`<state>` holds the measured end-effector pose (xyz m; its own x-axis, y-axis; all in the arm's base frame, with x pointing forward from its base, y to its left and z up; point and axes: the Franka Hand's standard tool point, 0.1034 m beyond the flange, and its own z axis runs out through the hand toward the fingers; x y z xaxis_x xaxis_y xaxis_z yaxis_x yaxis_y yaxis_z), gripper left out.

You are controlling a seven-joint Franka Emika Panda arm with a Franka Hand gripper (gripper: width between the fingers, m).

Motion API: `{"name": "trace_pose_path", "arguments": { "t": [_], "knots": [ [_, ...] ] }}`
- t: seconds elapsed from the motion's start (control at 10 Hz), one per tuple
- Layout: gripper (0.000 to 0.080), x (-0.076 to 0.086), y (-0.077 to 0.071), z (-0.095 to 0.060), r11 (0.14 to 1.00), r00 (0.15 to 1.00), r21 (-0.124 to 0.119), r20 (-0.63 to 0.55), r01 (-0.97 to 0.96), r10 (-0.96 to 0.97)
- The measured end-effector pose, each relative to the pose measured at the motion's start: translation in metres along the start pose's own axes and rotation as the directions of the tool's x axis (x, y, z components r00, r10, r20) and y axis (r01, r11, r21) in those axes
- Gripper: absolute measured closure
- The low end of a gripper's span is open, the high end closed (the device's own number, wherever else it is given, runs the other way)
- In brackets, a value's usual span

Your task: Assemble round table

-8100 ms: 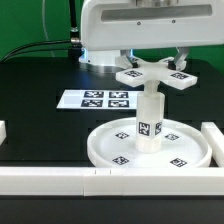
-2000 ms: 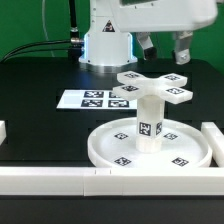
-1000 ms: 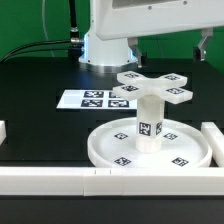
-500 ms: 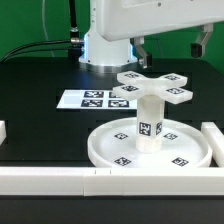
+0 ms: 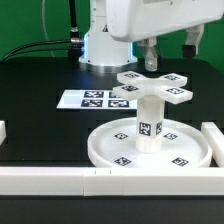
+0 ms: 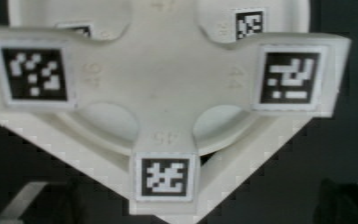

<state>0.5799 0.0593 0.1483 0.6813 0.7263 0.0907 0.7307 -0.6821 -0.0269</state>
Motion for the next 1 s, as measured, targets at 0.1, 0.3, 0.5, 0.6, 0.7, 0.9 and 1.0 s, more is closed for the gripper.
{"name": "trace_pose_path", "arguments": {
  "t": [0.1,0.3,0.5,0.6,0.7,0.9,1.0],
  "knots": [
    [0.0151,-0.001,0.001,0.000,0.999,0.999,0.000,0.000,0.051,-0.051],
    [0.0151,-0.003,0.003,0.000,0.976,0.976,-0.005,0.009,0.216,-0.216],
    [0.0151,-0.005,0.004,0.004,0.927,0.926,-0.005,0.027,0.376,-0.376],
    [0.0151,-0.006,0.004,0.005,0.899,0.899,-0.004,0.034,0.437,-0.437],
    [0.0151,-0.007,0.005,0.006,0.871,0.871,-0.001,0.038,0.491,-0.490],
    [0.0151,-0.013,0.005,0.012,0.833,0.831,0.007,0.048,0.554,-0.554],
    [0.0151,-0.017,0.003,0.016,0.837,0.835,0.014,0.050,0.548,-0.548]
  ]
}}
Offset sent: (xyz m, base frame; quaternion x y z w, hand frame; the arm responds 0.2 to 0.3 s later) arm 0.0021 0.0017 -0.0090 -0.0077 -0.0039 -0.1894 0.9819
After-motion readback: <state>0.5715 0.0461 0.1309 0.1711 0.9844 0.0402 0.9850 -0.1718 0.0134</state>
